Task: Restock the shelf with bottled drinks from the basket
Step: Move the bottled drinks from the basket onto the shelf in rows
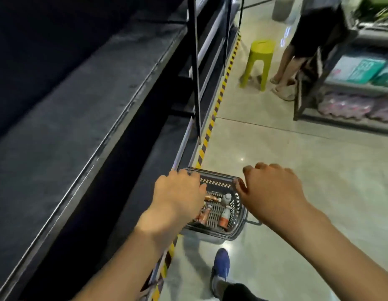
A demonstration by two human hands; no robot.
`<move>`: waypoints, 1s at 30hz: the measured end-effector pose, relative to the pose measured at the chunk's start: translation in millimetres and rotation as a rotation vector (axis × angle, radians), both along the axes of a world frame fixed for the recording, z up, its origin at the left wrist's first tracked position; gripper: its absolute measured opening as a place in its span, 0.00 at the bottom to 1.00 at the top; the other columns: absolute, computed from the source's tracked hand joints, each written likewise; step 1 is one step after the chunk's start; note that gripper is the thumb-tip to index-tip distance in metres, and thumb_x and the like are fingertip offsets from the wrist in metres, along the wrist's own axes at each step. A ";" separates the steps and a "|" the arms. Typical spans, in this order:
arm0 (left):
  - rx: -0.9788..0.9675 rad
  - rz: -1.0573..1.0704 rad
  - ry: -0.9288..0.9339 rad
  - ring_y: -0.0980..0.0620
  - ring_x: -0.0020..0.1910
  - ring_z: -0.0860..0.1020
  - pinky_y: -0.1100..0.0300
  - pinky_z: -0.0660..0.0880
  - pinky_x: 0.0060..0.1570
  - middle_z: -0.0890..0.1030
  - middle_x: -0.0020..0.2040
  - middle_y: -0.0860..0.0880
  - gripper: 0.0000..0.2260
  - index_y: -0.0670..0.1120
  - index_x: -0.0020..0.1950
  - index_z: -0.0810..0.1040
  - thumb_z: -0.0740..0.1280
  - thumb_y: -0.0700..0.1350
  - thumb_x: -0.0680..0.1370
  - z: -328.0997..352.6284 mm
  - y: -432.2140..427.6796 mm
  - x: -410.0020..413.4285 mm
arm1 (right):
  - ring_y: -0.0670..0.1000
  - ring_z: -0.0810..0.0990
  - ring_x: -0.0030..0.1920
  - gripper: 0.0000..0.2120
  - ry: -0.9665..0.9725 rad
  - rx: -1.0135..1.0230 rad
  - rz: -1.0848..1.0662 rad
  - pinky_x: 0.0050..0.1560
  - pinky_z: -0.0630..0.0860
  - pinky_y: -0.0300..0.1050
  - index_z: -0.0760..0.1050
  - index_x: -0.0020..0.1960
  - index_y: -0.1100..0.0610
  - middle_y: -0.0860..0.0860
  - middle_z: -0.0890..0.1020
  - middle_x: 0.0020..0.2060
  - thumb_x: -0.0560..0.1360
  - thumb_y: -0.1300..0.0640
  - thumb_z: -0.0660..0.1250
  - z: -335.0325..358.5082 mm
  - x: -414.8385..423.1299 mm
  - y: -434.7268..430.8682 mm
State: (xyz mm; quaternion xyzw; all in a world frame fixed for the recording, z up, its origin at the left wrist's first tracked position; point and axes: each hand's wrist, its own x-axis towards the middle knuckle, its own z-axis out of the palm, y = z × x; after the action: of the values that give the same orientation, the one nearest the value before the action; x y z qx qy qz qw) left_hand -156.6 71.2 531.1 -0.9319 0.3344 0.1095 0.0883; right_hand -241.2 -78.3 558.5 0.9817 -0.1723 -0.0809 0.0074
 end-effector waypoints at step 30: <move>0.059 0.557 0.768 0.41 0.60 0.77 0.46 0.75 0.60 0.77 0.62 0.43 0.26 0.46 0.69 0.69 0.71 0.51 0.74 -888.8 -93.5 170.0 | 0.61 0.77 0.61 0.37 0.294 0.926 -1.419 0.61 0.76 0.55 0.61 0.73 0.60 0.61 0.74 0.65 0.72 0.50 0.74 -906.7 137.7 -74.9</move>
State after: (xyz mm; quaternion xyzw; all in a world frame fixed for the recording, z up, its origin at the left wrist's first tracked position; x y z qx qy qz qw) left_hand 13.4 -22.4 -357.8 -0.8753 0.0773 0.4749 -0.0480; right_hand -103.4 -153.1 -348.3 0.5254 -0.6922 -0.2550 -0.4241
